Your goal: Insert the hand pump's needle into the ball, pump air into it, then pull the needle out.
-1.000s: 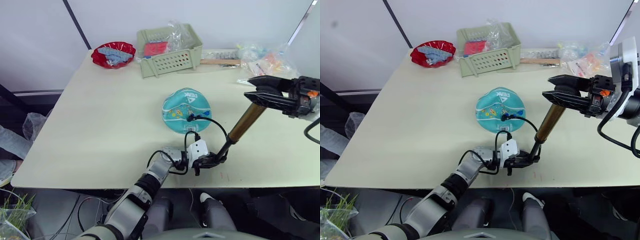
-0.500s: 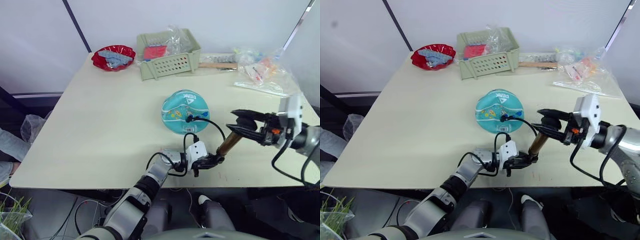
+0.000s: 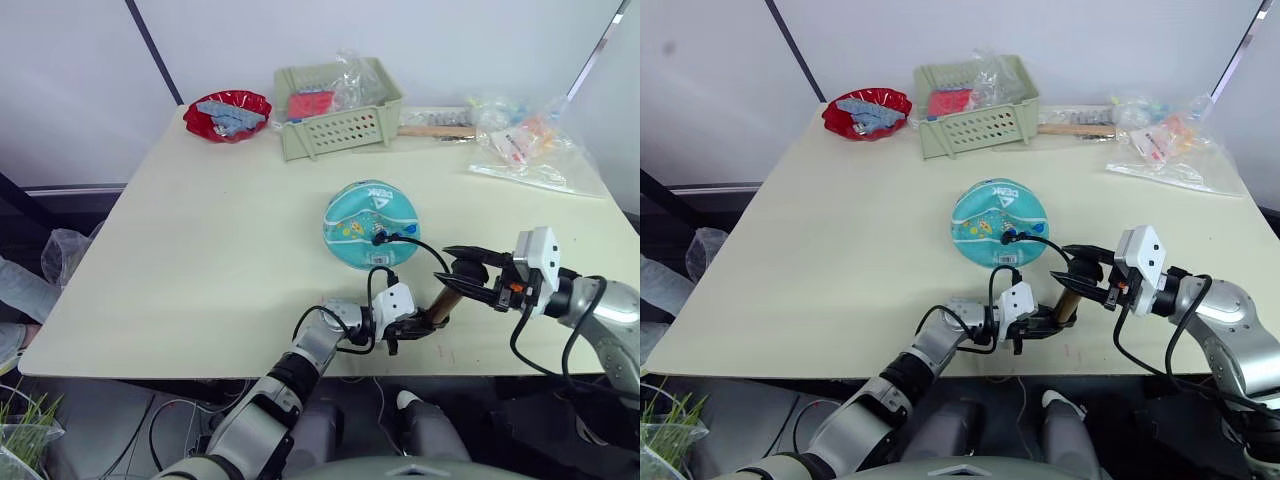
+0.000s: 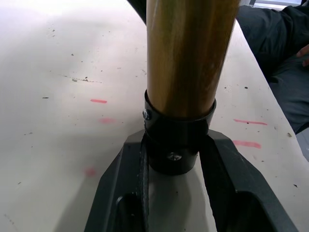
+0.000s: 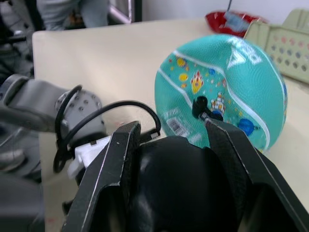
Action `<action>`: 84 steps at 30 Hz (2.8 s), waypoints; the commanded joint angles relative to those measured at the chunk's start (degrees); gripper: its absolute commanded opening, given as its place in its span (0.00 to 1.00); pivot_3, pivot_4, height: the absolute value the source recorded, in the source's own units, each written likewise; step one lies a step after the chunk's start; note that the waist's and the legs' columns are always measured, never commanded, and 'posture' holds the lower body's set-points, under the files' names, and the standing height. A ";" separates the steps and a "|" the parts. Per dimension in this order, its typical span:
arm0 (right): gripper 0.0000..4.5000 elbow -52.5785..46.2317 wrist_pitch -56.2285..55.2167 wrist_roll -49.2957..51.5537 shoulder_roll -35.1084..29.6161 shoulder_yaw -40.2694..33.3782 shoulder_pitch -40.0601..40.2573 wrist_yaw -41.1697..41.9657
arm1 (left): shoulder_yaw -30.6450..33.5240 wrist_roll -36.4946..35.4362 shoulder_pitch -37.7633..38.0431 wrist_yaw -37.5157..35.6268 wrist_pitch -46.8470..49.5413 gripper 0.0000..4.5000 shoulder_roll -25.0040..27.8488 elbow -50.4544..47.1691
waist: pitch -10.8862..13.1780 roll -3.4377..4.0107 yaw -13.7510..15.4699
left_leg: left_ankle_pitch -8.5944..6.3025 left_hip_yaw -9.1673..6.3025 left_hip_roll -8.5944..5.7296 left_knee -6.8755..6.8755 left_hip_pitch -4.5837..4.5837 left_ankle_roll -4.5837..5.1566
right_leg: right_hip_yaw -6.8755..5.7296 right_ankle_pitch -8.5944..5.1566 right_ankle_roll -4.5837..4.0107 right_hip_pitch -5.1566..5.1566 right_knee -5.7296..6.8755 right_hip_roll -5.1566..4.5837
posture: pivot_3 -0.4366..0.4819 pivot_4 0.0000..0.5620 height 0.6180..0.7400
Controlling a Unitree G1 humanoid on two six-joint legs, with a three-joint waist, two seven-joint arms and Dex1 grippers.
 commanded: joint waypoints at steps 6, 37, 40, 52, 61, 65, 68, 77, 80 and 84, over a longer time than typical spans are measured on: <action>0.37 -5.50 10.81 16.59 -7.76 -13.20 -8.65 1.30 | -1.17 1.93 1.45 -0.91 1.28 0.23 1.11 3.54 | 0.27 0.22 0.04 | -0.01 0.02 -0.06 -0.01 -0.24 0.01 | 0.00 0.03 -0.03 -0.23 0.00 -0.08 | 0.48 0.27 1.00; 0.37 1.06 -0.13 -3.87 -0.03 3.40 4.04 1.45 | -1.29 2.20 2.65 -0.34 1.88 0.23 1.39 1.43 | -0.12 -0.37 -0.01 | -0.01 -0.02 0.01 -0.04 0.10 0.01 | -0.05 -0.05 0.08 0.08 -0.02 -0.03 | 0.48 0.27 1.00; 0.37 2.65 -3.10 -5.24 1.48 3.32 4.83 2.27 | -1.32 2.40 2.19 -0.23 1.66 0.23 1.34 2.06 | -0.15 -0.41 0.00 | -0.01 -0.02 0.01 -0.04 0.12 0.01 | -0.05 -0.05 0.08 0.09 -0.02 -0.02 | 0.48 0.27 1.00; 0.37 -2.50 7.92 10.95 -5.93 -10.41 -7.62 3.02 | -1.27 2.00 2.48 -0.67 1.77 0.23 1.50 1.93 | 0.22 0.08 0.04 | -0.01 -0.03 -0.03 -0.06 -0.17 0.01 | -0.05 0.02 -0.03 -0.18 -0.02 -0.05 | 0.48 0.27 1.00; 0.37 -0.66 21.52 25.90 -14.96 -19.22 -17.06 2.93 | -1.24 2.10 2.11 -0.80 1.40 0.23 1.46 2.68 | 0.43 0.25 0.06 | -0.01 -0.02 -0.04 -0.05 -0.31 0.02 | -0.07 0.02 -0.03 -0.26 -0.04 -0.09 | 0.48 0.27 1.00; 0.37 -2.16 22.65 23.93 -15.23 -16.88 -15.70 2.92 | -1.38 2.20 2.18 -0.81 1.25 0.23 1.46 2.67 | 0.43 0.25 0.05 | -0.02 -0.02 -0.03 -0.05 -0.32 0.04 | -0.08 0.02 -0.03 -0.26 -0.08 -0.10 | 0.48 0.27 1.00; 0.37 -3.43 18.81 17.01 -14.00 -12.73 -10.76 3.77 | -1.31 2.16 2.11 -0.56 1.25 0.23 1.34 2.82 | 0.37 0.19 0.06 | -0.02 -0.02 -0.02 -0.05 -0.30 0.04 | -0.09 0.02 -0.03 -0.24 -0.08 -0.09 | 0.48 0.27 1.00; 0.37 -3.96 7.25 2.05 -5.34 -0.09 -0.32 1.76 | -1.43 2.15 2.67 -0.35 1.69 0.23 1.38 1.66 | 0.05 -0.22 -0.01 | -0.02 0.00 0.02 -0.03 0.07 0.03 | -0.04 -0.11 0.19 0.08 -0.06 -0.04 | 0.48 0.27 1.00; 0.37 -3.24 4.84 -0.84 -3.25 2.24 0.99 1.60 | -1.37 2.16 2.79 -0.45 1.83 0.23 1.52 1.31 | -0.02 -0.24 -0.03 | -0.02 -0.01 0.04 -0.04 0.10 0.02 | -0.04 -0.11 0.18 0.09 -0.06 -0.01 | 0.48 0.27 1.00; 0.37 -0.72 0.33 -5.81 -0.79 4.92 2.46 1.19 | -1.31 2.25 2.51 -0.49 1.75 0.23 1.65 1.51 | -0.06 -0.32 -0.03 | -0.02 -0.01 0.03 -0.04 0.10 0.02 | -0.03 -0.08 0.13 0.09 -0.06 -0.02 | 0.48 0.27 1.00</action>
